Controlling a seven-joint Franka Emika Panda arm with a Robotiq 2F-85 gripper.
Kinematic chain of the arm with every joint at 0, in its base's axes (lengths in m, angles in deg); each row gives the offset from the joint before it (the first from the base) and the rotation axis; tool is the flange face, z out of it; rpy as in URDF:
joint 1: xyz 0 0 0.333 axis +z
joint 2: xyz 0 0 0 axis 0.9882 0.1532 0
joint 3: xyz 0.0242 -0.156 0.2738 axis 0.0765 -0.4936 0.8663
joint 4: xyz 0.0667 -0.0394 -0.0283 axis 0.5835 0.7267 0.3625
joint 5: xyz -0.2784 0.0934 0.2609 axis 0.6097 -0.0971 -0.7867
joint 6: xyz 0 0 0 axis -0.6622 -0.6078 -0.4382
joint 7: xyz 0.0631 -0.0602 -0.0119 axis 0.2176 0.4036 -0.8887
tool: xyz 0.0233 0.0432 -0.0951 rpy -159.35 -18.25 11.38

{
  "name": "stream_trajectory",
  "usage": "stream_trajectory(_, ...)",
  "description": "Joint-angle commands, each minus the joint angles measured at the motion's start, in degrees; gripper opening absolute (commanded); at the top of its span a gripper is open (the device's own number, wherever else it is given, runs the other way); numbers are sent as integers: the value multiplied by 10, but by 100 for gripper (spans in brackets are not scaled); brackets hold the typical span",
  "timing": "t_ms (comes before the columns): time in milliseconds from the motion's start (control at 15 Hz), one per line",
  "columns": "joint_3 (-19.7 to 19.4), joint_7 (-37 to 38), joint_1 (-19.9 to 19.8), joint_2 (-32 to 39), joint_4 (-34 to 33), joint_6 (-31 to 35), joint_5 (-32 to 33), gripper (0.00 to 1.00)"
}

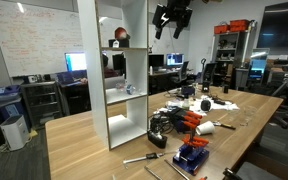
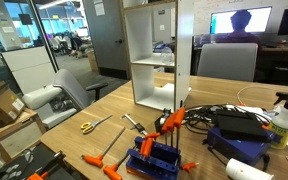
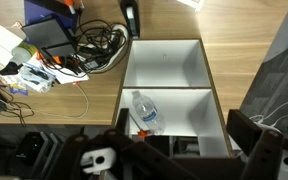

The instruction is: Remove the toy from the shelf and put it on the table.

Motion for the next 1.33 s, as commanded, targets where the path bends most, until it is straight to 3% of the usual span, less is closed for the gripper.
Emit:
stream_trajectory(0, 14, 51, -3, 65, -75, 34, -12, 100)
stream_trajectory(333, 42, 122, -9, 168, -172, 98, 5, 100)
stream_trajectory(667, 57, 162, -2, 294, -296, 107, 59, 100)
stream_trajectory(1000, 33, 205, 17, 408, -412, 117, 126, 100)
stream_trajectory(1267, -6, 235, 36, 470, -473, 139, 142, 100)
